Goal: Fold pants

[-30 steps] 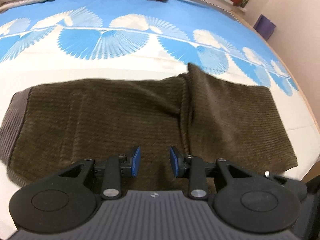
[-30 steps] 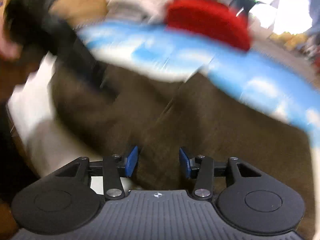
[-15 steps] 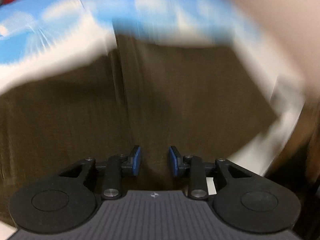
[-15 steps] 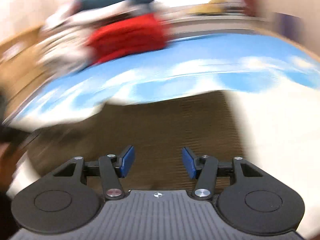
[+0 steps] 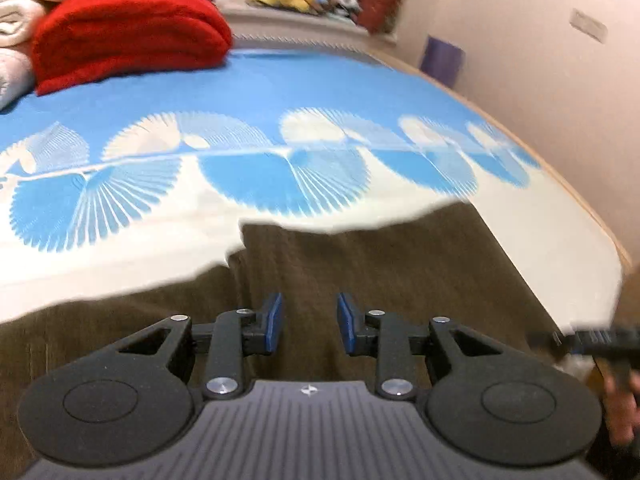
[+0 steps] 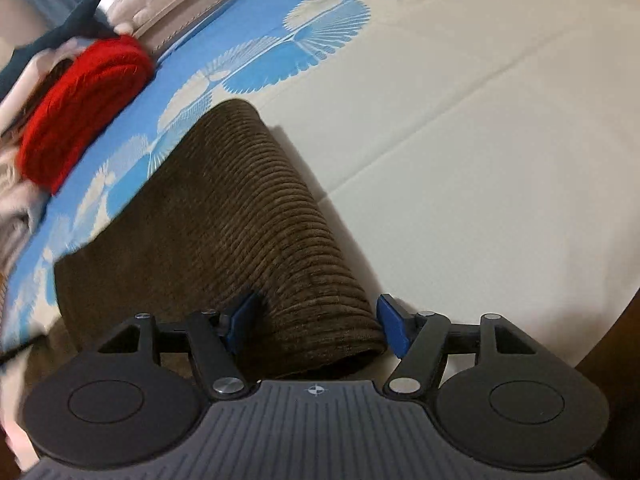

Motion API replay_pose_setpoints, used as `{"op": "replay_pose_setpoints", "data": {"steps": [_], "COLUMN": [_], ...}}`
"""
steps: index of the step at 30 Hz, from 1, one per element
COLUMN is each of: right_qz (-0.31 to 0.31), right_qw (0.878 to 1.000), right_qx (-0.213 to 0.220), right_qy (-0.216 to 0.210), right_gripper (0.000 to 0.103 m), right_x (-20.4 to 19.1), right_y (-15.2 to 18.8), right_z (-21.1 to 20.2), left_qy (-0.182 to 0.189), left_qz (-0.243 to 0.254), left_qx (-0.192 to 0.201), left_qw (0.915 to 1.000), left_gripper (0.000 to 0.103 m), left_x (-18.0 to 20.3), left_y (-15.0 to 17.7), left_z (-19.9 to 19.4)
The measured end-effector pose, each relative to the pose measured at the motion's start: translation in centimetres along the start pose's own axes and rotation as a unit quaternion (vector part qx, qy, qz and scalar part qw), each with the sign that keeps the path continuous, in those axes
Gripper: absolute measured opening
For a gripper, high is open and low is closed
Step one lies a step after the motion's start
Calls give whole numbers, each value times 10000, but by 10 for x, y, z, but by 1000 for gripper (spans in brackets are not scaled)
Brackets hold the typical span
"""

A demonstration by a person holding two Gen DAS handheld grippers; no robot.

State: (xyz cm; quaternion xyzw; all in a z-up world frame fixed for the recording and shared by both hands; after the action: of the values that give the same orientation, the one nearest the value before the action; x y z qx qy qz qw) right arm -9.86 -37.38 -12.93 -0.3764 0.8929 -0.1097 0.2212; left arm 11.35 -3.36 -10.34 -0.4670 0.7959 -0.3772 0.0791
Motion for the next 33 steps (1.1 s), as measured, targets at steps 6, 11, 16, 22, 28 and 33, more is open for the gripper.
{"op": "replay_pose_setpoints", "data": {"steps": [6,11,16,22,28,33], "right_qz": [-360,-303,40,635,573,269], "right_qw": [9992,9992,9999,9975,9981,9996], "right_qx": [181,258,146,-244,-133,24], "right_qy": [68,20,-76,-202,-184,-118], "right_gripper": [50,52,63,65,58,45], "right_x": [-3,-4,7,23,18,9], "right_y": [6,1,-3,4,8,10], "right_z": [-8,-23,-27,-11,-14,-16], "left_qy": [-524,-408,-212,-508,-767,-775], "left_qz": [-465,157,-72,-429,-232,-164], "left_qx": [-652,-635,-1270,-1052,-1382,-1291], "left_qw": [9954,9970,9916,9922,9872,9885], "left_gripper": [26,27,27,32,33,33], "left_x": [-24,25,39,35,39,45], "left_y": [20,6,61,74,100,100], "left_z": [40,-9,-29,-39,-29,-29]}}
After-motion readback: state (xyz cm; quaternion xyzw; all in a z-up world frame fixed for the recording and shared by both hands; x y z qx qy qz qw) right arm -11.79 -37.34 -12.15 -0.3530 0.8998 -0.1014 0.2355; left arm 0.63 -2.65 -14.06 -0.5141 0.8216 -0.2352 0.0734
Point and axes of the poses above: each gripper's, at about its wrist camera, not at the fingertips, and z roughly the way its jaws point, x to its right, y to its underside, the point moved 5 cm from there along z, roughly the way its jaws point, and after that the axes turned 6 degrees about y, right-handed, at the moved point
